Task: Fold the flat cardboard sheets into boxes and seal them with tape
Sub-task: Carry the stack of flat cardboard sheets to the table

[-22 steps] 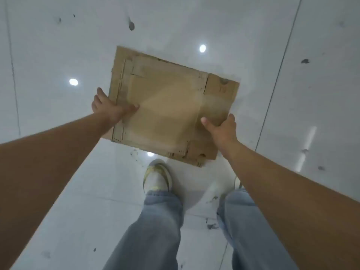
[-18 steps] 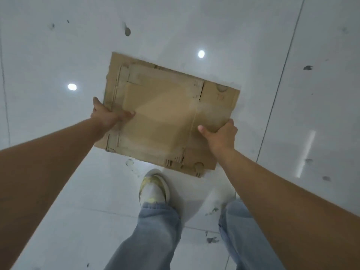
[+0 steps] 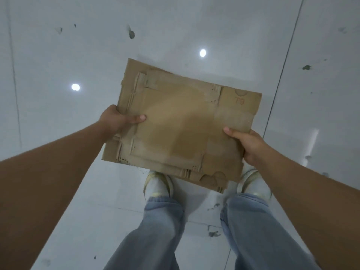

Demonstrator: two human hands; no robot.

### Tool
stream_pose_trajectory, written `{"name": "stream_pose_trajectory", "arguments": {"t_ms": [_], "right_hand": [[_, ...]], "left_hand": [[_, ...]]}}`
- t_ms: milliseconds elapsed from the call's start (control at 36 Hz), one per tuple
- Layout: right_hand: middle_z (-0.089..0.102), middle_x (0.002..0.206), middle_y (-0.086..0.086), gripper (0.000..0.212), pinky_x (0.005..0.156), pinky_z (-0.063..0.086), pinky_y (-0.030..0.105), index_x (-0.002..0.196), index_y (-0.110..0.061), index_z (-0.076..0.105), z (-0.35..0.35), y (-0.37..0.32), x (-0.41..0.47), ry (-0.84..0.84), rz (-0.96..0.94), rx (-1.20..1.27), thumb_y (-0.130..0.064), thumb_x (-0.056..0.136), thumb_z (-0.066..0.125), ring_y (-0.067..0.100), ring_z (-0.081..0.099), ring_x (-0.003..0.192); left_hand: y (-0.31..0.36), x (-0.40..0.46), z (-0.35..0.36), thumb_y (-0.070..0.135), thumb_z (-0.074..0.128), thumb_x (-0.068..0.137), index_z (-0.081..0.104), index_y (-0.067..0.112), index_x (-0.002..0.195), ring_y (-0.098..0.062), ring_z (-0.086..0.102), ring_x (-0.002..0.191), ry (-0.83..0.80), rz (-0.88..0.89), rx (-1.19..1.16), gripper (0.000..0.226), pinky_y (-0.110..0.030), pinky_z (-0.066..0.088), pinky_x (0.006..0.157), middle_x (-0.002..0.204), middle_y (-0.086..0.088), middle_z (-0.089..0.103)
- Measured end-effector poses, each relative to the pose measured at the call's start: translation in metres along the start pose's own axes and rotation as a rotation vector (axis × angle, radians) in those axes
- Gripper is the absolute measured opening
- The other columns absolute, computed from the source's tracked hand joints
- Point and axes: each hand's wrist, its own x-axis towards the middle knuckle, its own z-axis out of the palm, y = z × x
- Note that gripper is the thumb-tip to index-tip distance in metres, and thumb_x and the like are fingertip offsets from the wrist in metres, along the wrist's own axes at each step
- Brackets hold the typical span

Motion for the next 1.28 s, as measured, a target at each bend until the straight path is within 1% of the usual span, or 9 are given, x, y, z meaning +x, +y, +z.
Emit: {"name": "stream_pose_trajectory", "arguments": {"t_ms": [83,250,444,500,667,889,1000,1111,1278], "right_hand": [[0.069,0.109,0.006,0.052,0.069,0.054,0.033,0.120,-0.014,0.060,-0.012,-0.004,-0.023,0.009,0.000,0.025,-0.022,0.072,0.078,0.022,0.067,0.094],[0.067,0.108,0.003,0.050,0.066,0.051,0.032,0.119,-0.012,0.060,-0.024,-0.046,-0.108,-0.004,-0.001,0.011,-0.027,0.074,0.076,0.019,0.064,0.092],[0.065,0.114,0.005,0.063,0.063,0.051,0.029,0.122,-0.007,0.055,-0.037,-0.153,-0.245,0.078,-0.182,-0.001,-0.031,0.070,0.081,0.021,0.065,0.092],[0.061,0.119,0.005,0.068,0.071,0.050,0.032,0.126,-0.007,0.050,-0.041,-0.194,-0.296,0.099,-0.262,-0.014,-0.034,0.071,0.080,0.023,0.062,0.097],[0.058,0.116,0.007,0.060,0.078,0.040,0.031,0.125,-0.005,0.050,-0.064,-0.314,-0.474,0.156,-0.533,-0.070,-0.031,0.078,0.075,0.022,0.050,0.092],[0.054,0.126,0.009,0.080,0.092,0.046,0.038,0.128,-0.006,0.048,-0.117,-0.421,-0.707,0.310,-0.762,-0.225,-0.051,0.068,0.077,0.033,0.053,0.112],[0.056,0.126,0.006,0.090,0.101,0.044,0.039,0.126,-0.007,0.051,-0.149,-0.440,-0.816,0.333,-0.867,-0.220,-0.056,0.056,0.080,0.030,0.056,0.114],[0.058,0.125,0.012,0.076,0.101,0.044,0.044,0.126,-0.003,0.050,-0.184,-0.434,-0.931,0.429,-0.973,-0.208,-0.040,0.068,0.081,0.033,0.056,0.113],[0.030,0.148,0.018,0.085,0.106,0.032,0.046,0.145,-0.007,0.026,-0.231,-0.396,-1.079,0.553,-1.046,-0.157,-0.033,0.080,0.073,0.038,0.033,0.132]], "left_hand": [[0.018,-0.031,0.001,0.060,0.089,0.028,0.055,0.013,0.122,-0.022,0.062,0.101,-0.022,0.031,-0.011,0.111,-0.042,0.051,0.091,0.113,0.000,0.064],[0.073,-0.107,-0.018,0.047,0.081,0.064,0.055,0.015,0.113,-0.024,0.061,0.101,0.028,0.119,-0.004,0.065,-0.041,0.051,0.091,0.112,-0.002,0.062],[0.185,-0.241,-0.072,0.044,0.076,0.073,0.048,0.010,0.126,-0.024,0.056,0.105,0.123,0.317,-0.017,0.069,-0.037,0.048,0.091,0.119,-0.003,0.056],[0.223,-0.287,-0.093,0.045,0.076,0.073,0.047,0.010,0.126,-0.025,0.057,0.106,0.160,0.382,0.013,0.070,-0.038,0.048,0.091,0.119,-0.005,0.057],[0.344,-0.449,-0.166,0.049,0.076,0.071,0.056,0.006,0.115,-0.025,0.055,0.092,0.267,0.486,0.105,0.065,-0.034,0.044,0.074,0.111,-0.009,0.061],[0.450,-0.695,-0.242,0.050,0.078,0.068,0.052,0.003,0.107,-0.031,0.056,0.091,0.381,0.698,0.197,0.067,-0.038,0.053,0.061,0.108,-0.015,0.057],[0.480,-0.804,-0.259,0.044,0.078,0.071,0.047,0.000,0.123,-0.036,0.053,0.110,0.403,0.817,0.194,0.075,-0.043,0.052,0.081,0.122,-0.017,0.052],[0.501,-0.904,-0.269,0.041,0.078,0.073,0.041,-0.001,0.131,-0.036,0.049,0.116,0.387,0.922,0.207,0.081,-0.040,0.049,0.080,0.131,-0.019,0.046],[0.513,-1.024,-0.275,0.043,0.079,0.071,0.038,0.004,0.133,-0.038,0.050,0.115,0.265,1.055,0.235,0.084,-0.052,0.052,0.084,0.130,-0.022,0.048]]}}
